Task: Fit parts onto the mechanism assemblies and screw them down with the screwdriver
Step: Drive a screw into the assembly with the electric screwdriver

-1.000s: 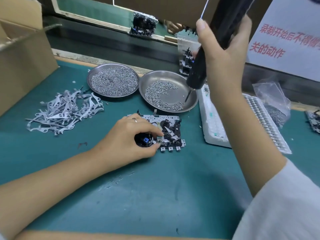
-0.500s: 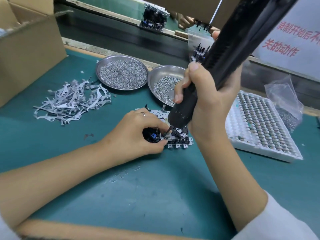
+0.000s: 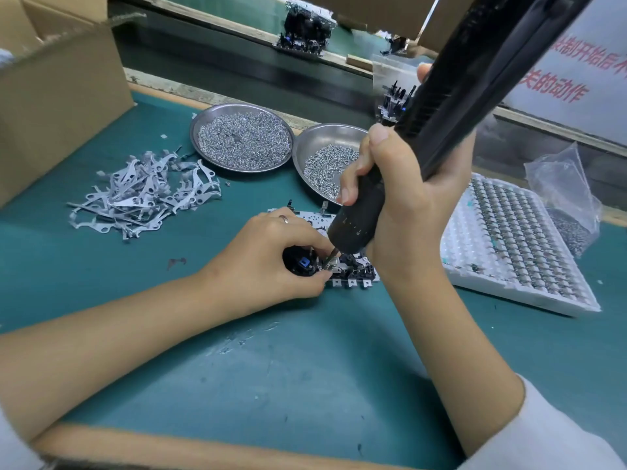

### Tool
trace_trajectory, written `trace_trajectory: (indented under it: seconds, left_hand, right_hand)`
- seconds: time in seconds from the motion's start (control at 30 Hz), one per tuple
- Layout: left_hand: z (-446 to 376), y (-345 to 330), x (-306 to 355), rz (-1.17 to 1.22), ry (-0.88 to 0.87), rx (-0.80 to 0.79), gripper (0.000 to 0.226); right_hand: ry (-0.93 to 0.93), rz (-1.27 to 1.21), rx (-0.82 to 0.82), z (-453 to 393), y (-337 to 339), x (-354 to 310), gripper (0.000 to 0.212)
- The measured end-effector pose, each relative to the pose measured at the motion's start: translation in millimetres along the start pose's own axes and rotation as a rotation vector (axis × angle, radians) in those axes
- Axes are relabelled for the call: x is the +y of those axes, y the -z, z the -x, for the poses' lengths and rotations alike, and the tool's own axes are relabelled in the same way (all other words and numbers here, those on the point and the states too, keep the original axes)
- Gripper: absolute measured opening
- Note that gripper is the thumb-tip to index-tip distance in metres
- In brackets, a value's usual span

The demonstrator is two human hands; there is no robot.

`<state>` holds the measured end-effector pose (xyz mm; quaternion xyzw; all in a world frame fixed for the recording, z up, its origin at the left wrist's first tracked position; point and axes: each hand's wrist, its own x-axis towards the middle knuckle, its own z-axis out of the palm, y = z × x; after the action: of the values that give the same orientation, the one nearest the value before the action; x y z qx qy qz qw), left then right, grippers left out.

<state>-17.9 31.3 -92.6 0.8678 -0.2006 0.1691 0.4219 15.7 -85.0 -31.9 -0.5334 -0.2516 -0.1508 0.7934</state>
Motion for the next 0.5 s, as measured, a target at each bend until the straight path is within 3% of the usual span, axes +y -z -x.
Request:
trace_trajectory:
  seconds: [0.5]
  left_hand:
    - [1.0,0.7,-1.8,-0.002,0.007,-0.015,0.017]
  right_hand:
    - [0.033,0.01,-0.056,1.7,0.8,0.0,0.026]
